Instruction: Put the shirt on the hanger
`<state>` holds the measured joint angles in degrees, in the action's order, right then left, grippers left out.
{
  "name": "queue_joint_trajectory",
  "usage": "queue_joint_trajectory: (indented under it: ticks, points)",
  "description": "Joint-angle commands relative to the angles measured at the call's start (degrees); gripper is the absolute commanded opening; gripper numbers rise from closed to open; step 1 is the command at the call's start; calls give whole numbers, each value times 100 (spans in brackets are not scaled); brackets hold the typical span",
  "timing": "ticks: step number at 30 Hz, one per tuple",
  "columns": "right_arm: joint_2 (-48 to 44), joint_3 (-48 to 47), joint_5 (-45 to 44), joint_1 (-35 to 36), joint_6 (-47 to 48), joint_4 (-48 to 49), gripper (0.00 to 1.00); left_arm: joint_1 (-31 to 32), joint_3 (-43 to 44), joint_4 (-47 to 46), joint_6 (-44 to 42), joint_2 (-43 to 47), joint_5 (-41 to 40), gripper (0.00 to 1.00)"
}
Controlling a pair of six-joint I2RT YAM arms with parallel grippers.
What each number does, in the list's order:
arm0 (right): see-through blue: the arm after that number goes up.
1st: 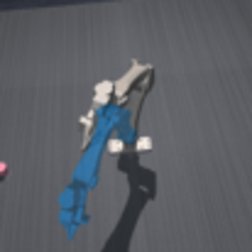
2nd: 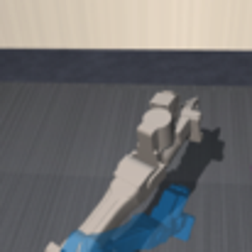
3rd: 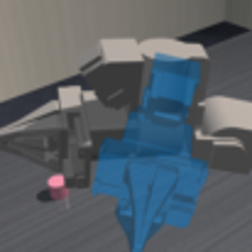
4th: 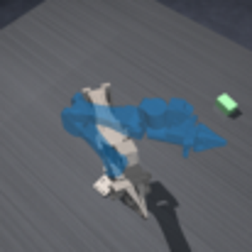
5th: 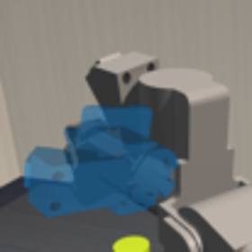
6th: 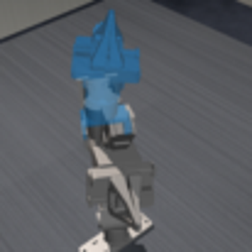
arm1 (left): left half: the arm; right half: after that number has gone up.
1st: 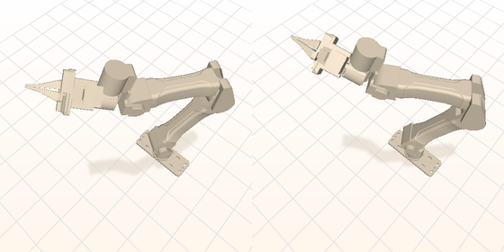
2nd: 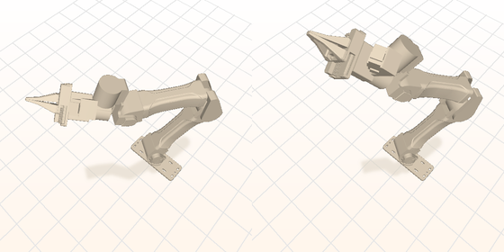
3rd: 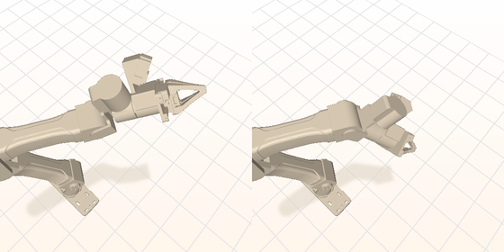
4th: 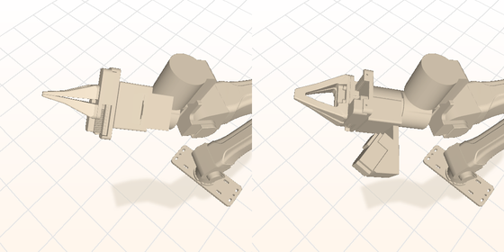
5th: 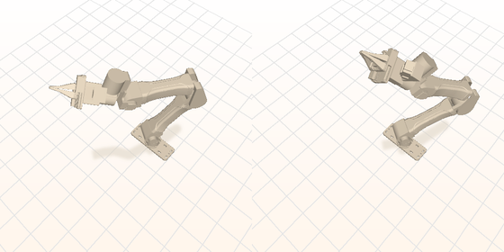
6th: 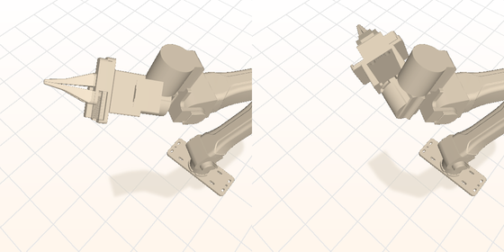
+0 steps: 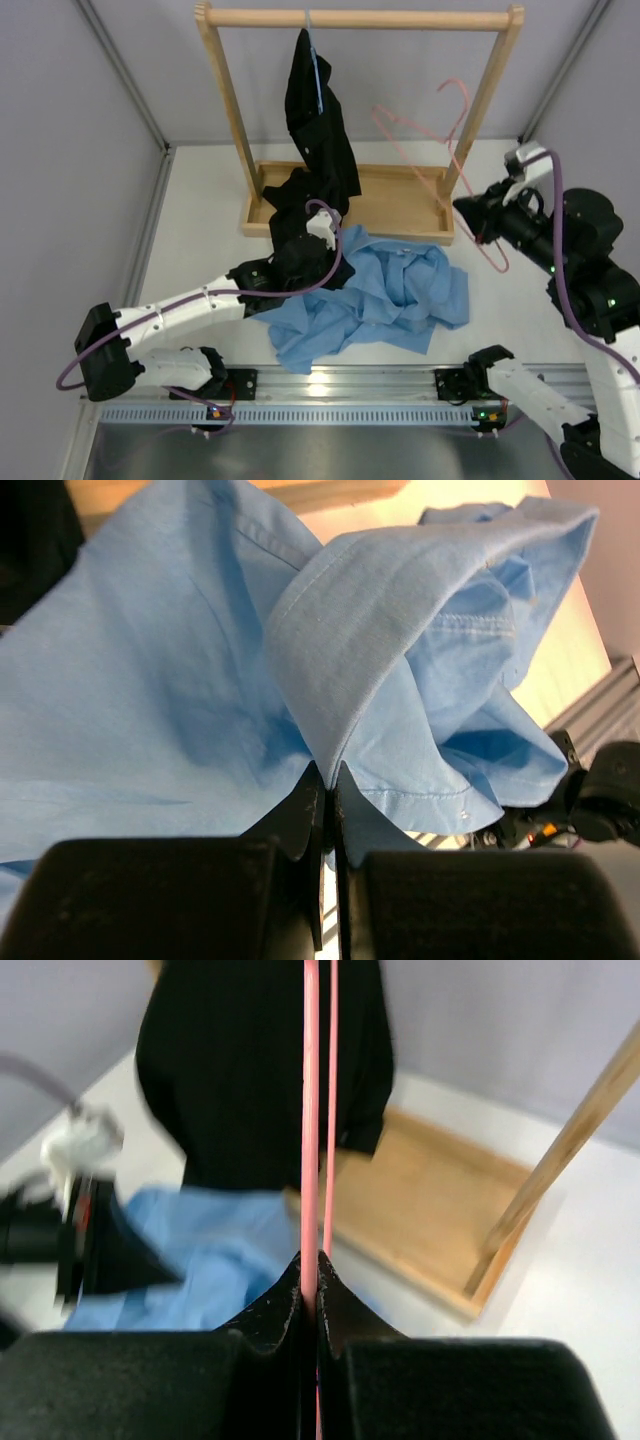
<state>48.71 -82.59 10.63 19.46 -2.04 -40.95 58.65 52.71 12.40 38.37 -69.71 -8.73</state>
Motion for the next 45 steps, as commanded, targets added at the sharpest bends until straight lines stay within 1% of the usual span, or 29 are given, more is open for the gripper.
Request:
queue_joint_trajectory:
  ticks: [1, 2, 3, 5, 9, 10, 14, 17, 21, 24, 26, 27, 28, 29, 30, 31, 33, 34, 36, 37, 38, 39, 40, 41, 45]
  points:
    - [-694, 567, 1009, -57, 369, -1361, 0, 15, 11, -300, 285, 98, -611, 0]
    - [-1148, 690, 1167, -13, 406, -1615, 0, 15, 72, -291, 302, 90, -656, 0]
    - [-1397, 970, 1143, 74, 302, -1644, 0, -3, 108, -291, 381, 81, -691, 0]
    - [-1993, 1148, 1335, 276, 310, -1888, 0, -82, 178, -291, 469, 54, -726, 0]
    - [-2392, 1227, 1547, 488, 248, -2451, 0, -336, 310, -221, 785, -33, -604, 0]
    - [-2471, 1271, 1495, 575, 100, -2505, 0, -407, 345, -203, 803, -68, -551, 0]
    - [-2699, 1447, 723, 1023, -120, -2822, 0, -469, 477, -186, 909, -130, -445, 0]
    - [-2682, 1683, 555, 1121, -191, -3024, 0, -486, 582, -194, 927, -192, -323, 0]
    - [-2691, 1913, 370, 1104, -323, -2919, 0, -486, 618, -317, 821, -131, 168, 0]
    - [-2630, 1922, 246, 1112, -428, -2866, 0, -478, 425, -589, 725, -8, 494, 0]
    - [-2534, 2009, 490, 1112, -446, -2692, 0, -460, 302, -808, 567, 80, 1169, 0]
    - [-2498, 2079, 605, 1112, -507, -2586, 0, -408, 310, -958, 331, 72, 1459, 0]
    - [-2463, 2132, 868, 1112, -525, -2480, 0, -346, 354, -968, 181, 11, 2028, 0]
    - [-2402, 2254, 1009, 1121, -534, -2358, 0, -241, 476, -959, -3, -42, 2207, 0]
    - [-2375, 2317, 1124, 1121, -525, -2095, 0, 3, 538, -942, -370, -60, 2340, 0]
    - [-2349, 2361, 1177, 1112, -525, -2006, 0, 136, 608, -768, -539, -60, 2402, 0]
    - [-2226, 2414, 1055, 1121, -508, -1865, 0, 557, 819, -486, -899, 10, 1991, 0]
    - [-2191, 2423, 1072, 1121, -473, -1829, 0, 655, 881, -215, -1006, 45, 1850, 0]
    - [-2137, 2466, 1309, 1121, -306, -1733, 0, 805, 1108, 103, -1199, 142, 1577, 0]
    - [-2207, 2493, 1510, 1121, -253, -1550, 0, 823, 1188, 461, -1244, 168, 1437, 0]
    - [-2269, 2554, 1599, 1112, -227, -1443, 0, 841, 1259, 639, -1288, 229, 1079, 0]
    - [-2348, 2589, 1687, 1121, -218, -1294, 0, 858, 1338, 832, -1297, 256, 910, 0]
    - [-2444, 2651, 1888, 1121, -209, -988, 0, 876, 1469, 999, -1306, 291, 630, 0]
    - [-2645, 2773, 1985, 1121, -235, -811, 0, 885, 1531, 1288, -1358, 379, 514, 0]
    - [-3033, 3037, 2478, 1112, -217, -46, 0, 1060, 1865, 1808, -1595, 511, 381, 0]
